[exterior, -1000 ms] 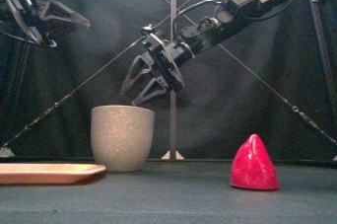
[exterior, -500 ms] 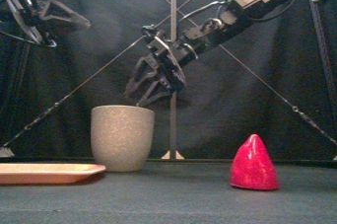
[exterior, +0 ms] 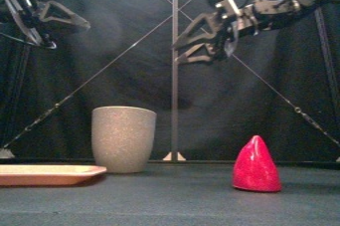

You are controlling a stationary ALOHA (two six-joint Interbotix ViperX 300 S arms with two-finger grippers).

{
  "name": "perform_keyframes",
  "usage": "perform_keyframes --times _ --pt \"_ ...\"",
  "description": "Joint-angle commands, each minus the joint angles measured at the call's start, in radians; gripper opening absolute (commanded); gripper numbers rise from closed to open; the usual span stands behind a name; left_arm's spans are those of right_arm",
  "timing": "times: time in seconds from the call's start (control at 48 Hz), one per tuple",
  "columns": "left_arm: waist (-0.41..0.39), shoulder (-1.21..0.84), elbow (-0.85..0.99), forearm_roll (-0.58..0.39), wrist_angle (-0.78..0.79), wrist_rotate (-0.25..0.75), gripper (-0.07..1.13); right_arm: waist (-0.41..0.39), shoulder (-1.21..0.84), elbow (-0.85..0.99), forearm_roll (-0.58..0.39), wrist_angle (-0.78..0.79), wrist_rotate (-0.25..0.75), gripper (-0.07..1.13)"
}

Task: Pick the tangerine then place it in the grey bowl
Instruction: Drop tangerine in the grey bowl and return to neutral

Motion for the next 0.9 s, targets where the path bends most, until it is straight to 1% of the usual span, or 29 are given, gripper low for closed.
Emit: perform_keyframes --times 0.021,0.125,0.333,0.896 --pt "0.003 0.002 -0.014 0.0 -0.009 0.003 0.08 -0.003 -0.11 0.117 -0.008 -0.117 0.006 0.94" --pt "0.003 -0.002 -0.014 0.0 -0.009 0.003 0.08 -0.005 -0.175 0.195 -0.009 -0.152 0.006 0.94" --pt "0.005 0.0 -0.011 0.0 -0.009 0.003 0.08 -0.006 -0.272 0.256 -0.011 -0.153 0.006 0.94" --pt "0.003 -0.002 0.006 -0.012 -0.009 0.002 0.08 -0.002 -0.275 0.272 -0.002 -0.153 0.009 0.94"
